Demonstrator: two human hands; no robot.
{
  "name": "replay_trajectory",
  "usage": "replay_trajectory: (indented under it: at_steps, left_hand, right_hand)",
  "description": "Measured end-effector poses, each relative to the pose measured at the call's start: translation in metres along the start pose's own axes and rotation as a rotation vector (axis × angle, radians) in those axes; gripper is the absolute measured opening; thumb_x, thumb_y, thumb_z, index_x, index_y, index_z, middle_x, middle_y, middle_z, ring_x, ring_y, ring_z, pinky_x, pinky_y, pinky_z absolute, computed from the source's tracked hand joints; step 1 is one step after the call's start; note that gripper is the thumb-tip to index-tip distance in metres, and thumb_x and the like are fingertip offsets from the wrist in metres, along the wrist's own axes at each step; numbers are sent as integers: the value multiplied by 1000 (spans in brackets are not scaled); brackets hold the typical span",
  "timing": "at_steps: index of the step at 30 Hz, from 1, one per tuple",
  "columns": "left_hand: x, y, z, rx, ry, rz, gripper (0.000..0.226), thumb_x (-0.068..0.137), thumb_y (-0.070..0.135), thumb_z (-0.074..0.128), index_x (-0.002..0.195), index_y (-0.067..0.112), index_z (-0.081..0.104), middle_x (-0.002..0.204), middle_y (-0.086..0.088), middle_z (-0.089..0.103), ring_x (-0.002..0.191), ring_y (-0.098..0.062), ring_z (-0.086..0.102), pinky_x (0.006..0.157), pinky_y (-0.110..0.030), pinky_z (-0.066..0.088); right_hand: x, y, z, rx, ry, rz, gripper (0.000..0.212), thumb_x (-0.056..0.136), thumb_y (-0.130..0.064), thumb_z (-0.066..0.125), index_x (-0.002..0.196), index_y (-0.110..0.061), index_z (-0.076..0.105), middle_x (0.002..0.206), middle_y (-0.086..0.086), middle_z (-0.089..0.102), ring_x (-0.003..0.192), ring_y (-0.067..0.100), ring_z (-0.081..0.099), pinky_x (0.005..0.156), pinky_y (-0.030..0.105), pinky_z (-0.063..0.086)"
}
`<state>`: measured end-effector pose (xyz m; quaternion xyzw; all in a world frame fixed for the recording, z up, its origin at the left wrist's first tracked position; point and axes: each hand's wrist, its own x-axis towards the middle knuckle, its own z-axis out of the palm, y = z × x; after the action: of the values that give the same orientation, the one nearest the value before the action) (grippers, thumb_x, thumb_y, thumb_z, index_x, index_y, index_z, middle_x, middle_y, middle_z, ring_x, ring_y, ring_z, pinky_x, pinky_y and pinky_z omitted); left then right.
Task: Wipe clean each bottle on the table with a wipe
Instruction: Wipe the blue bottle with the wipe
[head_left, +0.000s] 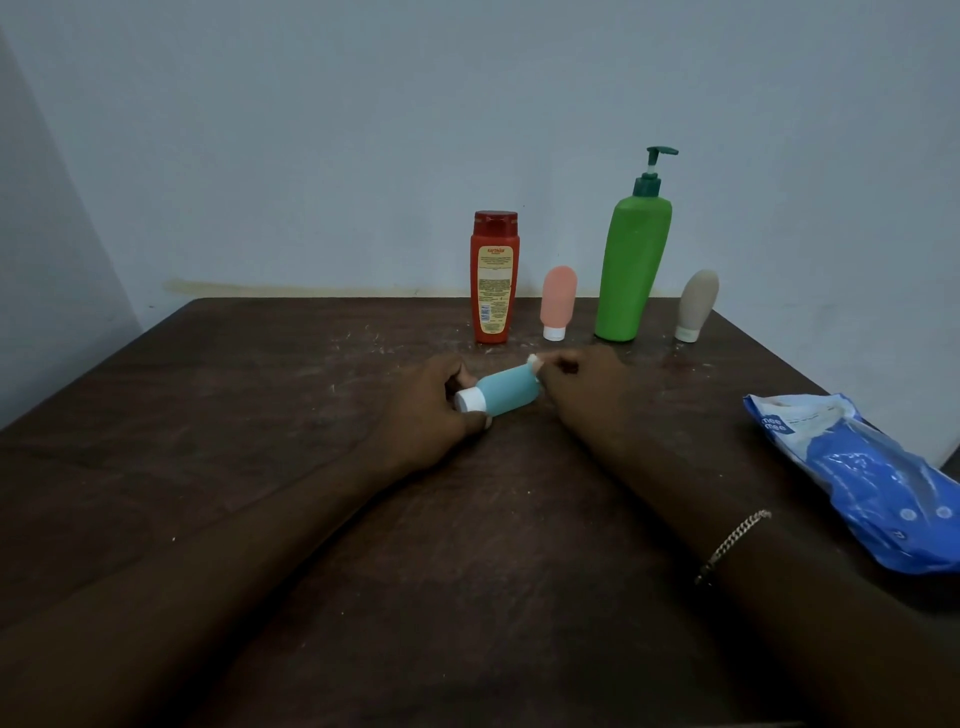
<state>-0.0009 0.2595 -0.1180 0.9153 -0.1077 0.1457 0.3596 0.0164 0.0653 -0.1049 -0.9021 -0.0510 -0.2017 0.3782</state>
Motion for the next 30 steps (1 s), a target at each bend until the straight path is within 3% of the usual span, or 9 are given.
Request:
replay_trajectory:
  at_steps: [4,7,9,12,15,17,24,30]
  left_hand:
    - [-1,2,0,20,20,-3,33,74,26,84,90,25,55,96,9,60,85,-8,58,68,-26,52]
    - [-1,3,1,12,13,15,33,75,25,83,88,27,52,94,8,59,84,-9,57,67,-26,50]
    - [-2,3,0,30,14,15,34,74,26,84,89,26,53,97,9,59,88,-7,57,71,-27,53]
    - [-2,1,0,25,18,25,35,72,26,86,91,24,56,100,9,60,90,-7,56,75,-33,56]
    - [-2,0,1,35,21,39,37,72,32,86,92,27,56,100,11,60,89,-6,56,75,-35,57]
    - [-2,2,1,18,21,38,36,75,40,84,95,26,57,98,12,59,87,-6,56,72,-31,55]
    - [-1,3,-4,-78,47,18,21,86,39,74,90,23,61,98,10,63,89,-8,60,70,-27,53]
    - [2,-1,-5,-121,7,-24,19,79,21,81,90,26,66,106,12,68,97,-5,61,75,-21,50]
  right_hand:
    - [-15,-33,8,-90,-106,-269,25,97,-28,56,117,-20,68,104,-6,56,91,5,47,71,13,32]
    - [-20,-37,11,-174,-140,-409,21,96,-25,57,112,-17,69,98,-6,45,86,6,43,66,9,25]
    - [-12,-26,8,-142,-76,-353,22,96,-26,57,112,-18,70,97,-6,50,85,6,46,66,8,26]
    - [2,-3,-4,-16,-40,-107,24,95,-28,59,113,-18,72,99,-4,68,84,6,59,64,12,38]
    - [6,12,-7,162,-94,68,25,94,-25,62,113,-12,72,88,1,74,78,10,68,70,29,56]
    - [6,15,-7,288,-98,143,23,93,-21,64,111,-9,72,81,4,74,73,12,69,74,35,60]
    - [5,10,-7,231,-115,69,23,92,-21,65,113,-13,70,93,1,74,78,8,69,79,33,59]
    - [6,9,-9,10,-144,-5,24,89,-28,68,111,-18,73,92,-4,74,76,3,62,65,16,47]
